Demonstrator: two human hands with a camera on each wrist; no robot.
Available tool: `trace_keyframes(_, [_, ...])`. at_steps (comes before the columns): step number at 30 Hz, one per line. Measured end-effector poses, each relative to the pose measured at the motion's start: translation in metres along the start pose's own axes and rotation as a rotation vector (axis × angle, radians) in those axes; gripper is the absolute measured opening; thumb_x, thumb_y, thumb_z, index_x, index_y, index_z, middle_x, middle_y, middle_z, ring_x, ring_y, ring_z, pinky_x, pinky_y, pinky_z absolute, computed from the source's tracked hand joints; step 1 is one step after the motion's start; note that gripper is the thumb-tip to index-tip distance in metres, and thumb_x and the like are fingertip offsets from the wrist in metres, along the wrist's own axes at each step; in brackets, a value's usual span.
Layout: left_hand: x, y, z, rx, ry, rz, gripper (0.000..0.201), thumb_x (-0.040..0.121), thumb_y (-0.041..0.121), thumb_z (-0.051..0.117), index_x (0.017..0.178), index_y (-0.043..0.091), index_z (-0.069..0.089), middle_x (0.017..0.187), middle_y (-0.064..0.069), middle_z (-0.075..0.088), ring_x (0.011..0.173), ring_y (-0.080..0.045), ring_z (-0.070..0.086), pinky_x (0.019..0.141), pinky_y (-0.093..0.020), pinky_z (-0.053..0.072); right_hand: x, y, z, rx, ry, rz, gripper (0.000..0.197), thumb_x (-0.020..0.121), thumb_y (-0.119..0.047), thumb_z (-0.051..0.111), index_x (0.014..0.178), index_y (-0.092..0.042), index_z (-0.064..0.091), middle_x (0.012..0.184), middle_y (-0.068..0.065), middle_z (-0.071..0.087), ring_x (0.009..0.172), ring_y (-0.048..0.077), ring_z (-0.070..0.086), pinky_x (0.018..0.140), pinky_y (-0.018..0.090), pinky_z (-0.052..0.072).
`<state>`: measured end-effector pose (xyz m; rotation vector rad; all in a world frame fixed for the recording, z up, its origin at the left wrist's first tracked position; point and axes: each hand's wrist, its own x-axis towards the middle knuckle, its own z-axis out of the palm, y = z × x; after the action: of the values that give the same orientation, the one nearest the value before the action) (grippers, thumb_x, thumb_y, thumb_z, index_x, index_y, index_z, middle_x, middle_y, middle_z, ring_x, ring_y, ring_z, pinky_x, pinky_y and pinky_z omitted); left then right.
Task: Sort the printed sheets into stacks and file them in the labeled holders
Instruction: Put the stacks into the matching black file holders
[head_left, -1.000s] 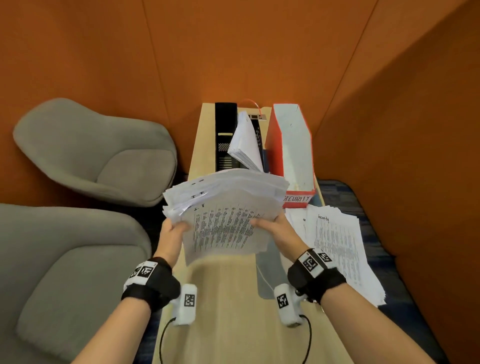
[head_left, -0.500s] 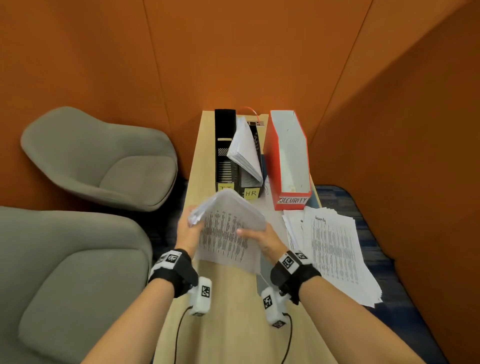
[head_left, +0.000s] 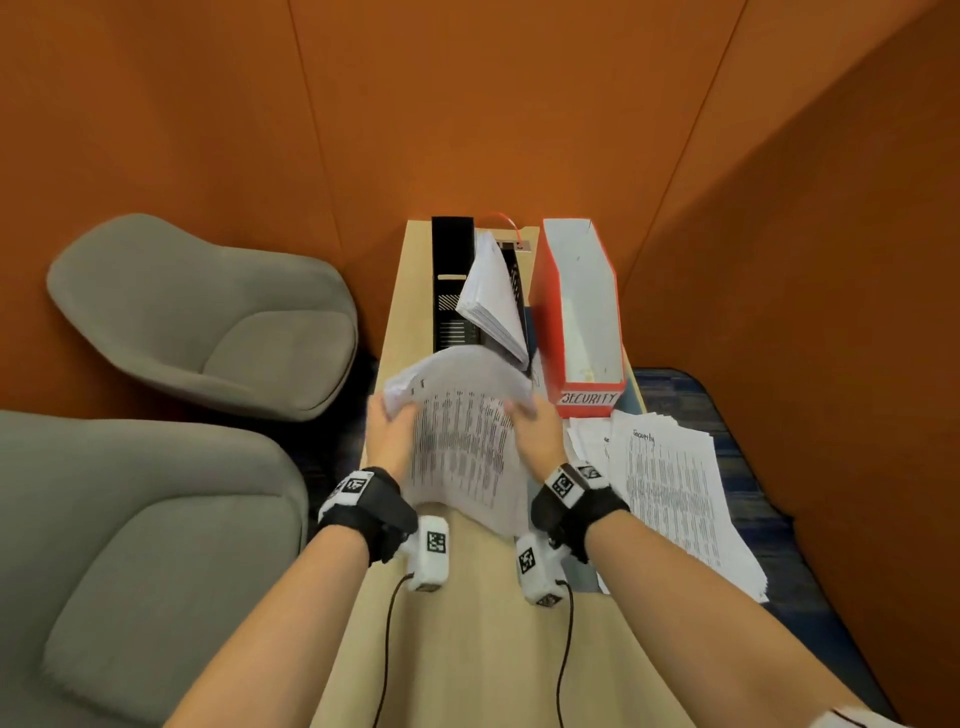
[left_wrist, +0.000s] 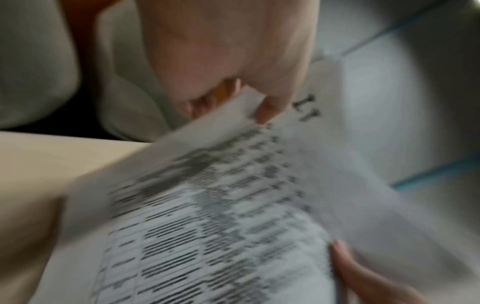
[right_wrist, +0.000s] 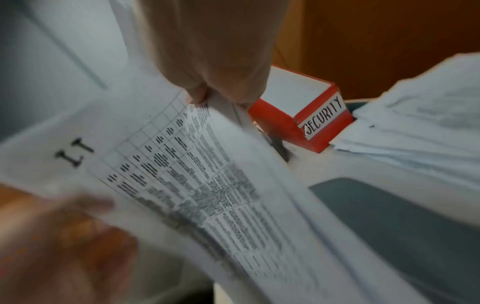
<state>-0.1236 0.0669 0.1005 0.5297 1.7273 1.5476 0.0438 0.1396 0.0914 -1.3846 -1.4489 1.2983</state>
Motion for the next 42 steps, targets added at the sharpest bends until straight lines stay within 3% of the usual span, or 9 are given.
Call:
trace_keyframes(3, [0.016, -0.035, -0.025, 0.180, 0.237, -0.381, 0.090, 0.065, 0.045, 0.072, 0.138, 0.012, 0.031, 0.136, -0.015, 0.044, 0.122, -0.034, 0.048, 0.103, -0.040, 0.041, 0.019, 0.004, -0.014, 0.323, 0.065, 0.166, 0.033, 0.089, -0.019, 0.064, 0.120, -0.007, 0.061, 0.111, 0.011, 0.069, 0.103, 0.025, 0.065, 0.094, 0.043, 0.050])
trace_keyframes(6, [0.016, -0.064, -0.041, -0.062, -0.040, -0.609, 0.090, 0.062, 0.060, 0.075, 0.133, 0.015, 0.044, 0.127, -0.009, 0.059, 0.108, -0.032, 0.062, 0.093, -0.047, 0.050, 0.023, 0.009, -0.030, 0.546, -0.026, 0.336, 0.040, 0.090, -0.022, 0.063, 0.128, -0.009, 0.057, 0.127, 0.015, 0.063, 0.118, 0.033, 0.060, 0.104, 0.052, 0.044])
trace_keyframes(8, [0.004, -0.050, -0.046, -0.247, -0.147, -0.453, 0.034, 0.087, 0.029, 0.062, 0.119, 0.016, 0.059, 0.104, -0.008, 0.072, 0.089, -0.027, 0.071, 0.072, -0.040, 0.058, 0.017, 0.007, -0.038, 0.644, -0.130, 0.362, 0.036, 0.095, -0.008, 0.053, 0.131, -0.006, 0.054, 0.129, 0.015, 0.062, 0.120, 0.031, 0.059, 0.107, 0.048, 0.042])
trace_keyframes(10, [0.004, -0.033, -0.058, -0.270, -0.144, -0.247, 0.032, 0.087, 0.004, 0.053, 0.115, 0.015, 0.061, 0.104, -0.008, 0.073, 0.092, -0.026, 0.070, 0.070, -0.036, 0.057, 0.014, 0.014, -0.053, 0.650, -0.213, 0.311, 0.039, 0.091, 0.004, 0.053, 0.128, -0.006, 0.056, 0.124, 0.012, 0.066, 0.115, 0.028, 0.062, 0.104, 0.047, 0.045])
trace_keyframes(14, [0.026, -0.018, -0.095, -0.121, -0.172, -0.042, 0.036, 0.082, 0.007, 0.057, 0.115, 0.022, 0.063, 0.119, -0.007, 0.067, 0.111, -0.031, 0.061, 0.093, -0.048, 0.048, 0.016, 0.027, -0.084, 0.358, -0.305, 0.257, 0.035, 0.086, 0.004, 0.059, 0.121, -0.004, 0.060, 0.124, 0.015, 0.066, 0.116, 0.032, 0.062, 0.103, 0.049, 0.046])
trace_keyframes(24, [0.036, -0.034, -0.084, 0.134, -0.191, 0.110, 0.021, 0.088, 0.005, 0.060, 0.107, 0.013, 0.063, 0.097, 0.002, 0.065, 0.097, -0.020, 0.059, 0.079, -0.024, 0.046, 0.028, 0.049, -0.061, 0.119, -0.255, 0.142, 0.046, 0.069, -0.017, 0.079, 0.110, 0.001, 0.066, 0.112, 0.028, 0.065, 0.102, 0.037, 0.064, 0.095, 0.060, 0.048])
trace_keyframes(29, [0.035, -0.076, -0.087, 0.124, -0.139, 0.080, 0.030, 0.061, 0.029, 0.063, 0.091, 0.024, 0.065, 0.098, 0.001, 0.065, 0.089, -0.012, 0.057, 0.076, -0.026, 0.043, 0.018, 0.083, -0.071, 0.050, -0.404, 0.140, 0.048, 0.071, -0.014, 0.080, 0.117, -0.009, 0.068, 0.113, 0.006, 0.072, 0.108, 0.020, 0.066, 0.093, 0.034, 0.051])
trace_keyframes(37, [0.062, -0.095, -0.070, 0.125, 0.106, -0.038, 0.027, 0.078, -0.006, 0.047, 0.074, 0.018, 0.058, 0.076, -0.004, 0.056, 0.075, -0.016, 0.047, 0.068, -0.031, 0.039, 0.027, 0.109, -0.051, 0.118, -0.265, 0.222, 0.041, 0.060, -0.020, 0.082, 0.096, -0.005, 0.068, 0.098, 0.015, 0.070, 0.091, 0.022, 0.065, 0.080, 0.032, 0.051])
trace_keyframes(42, [0.074, -0.101, -0.067, 0.219, 0.055, -0.165, 0.041, 0.072, 0.017, 0.059, 0.112, 0.007, 0.063, 0.108, -0.015, 0.065, 0.102, -0.026, 0.059, 0.088, -0.039, 0.045, 0.038, 0.112, -0.041, -0.150, -0.384, 0.203, 0.024, 0.088, -0.002, 0.065, 0.112, 0.003, 0.063, 0.110, 0.019, 0.066, 0.102, 0.029, 0.064, 0.093, 0.038, 0.052])
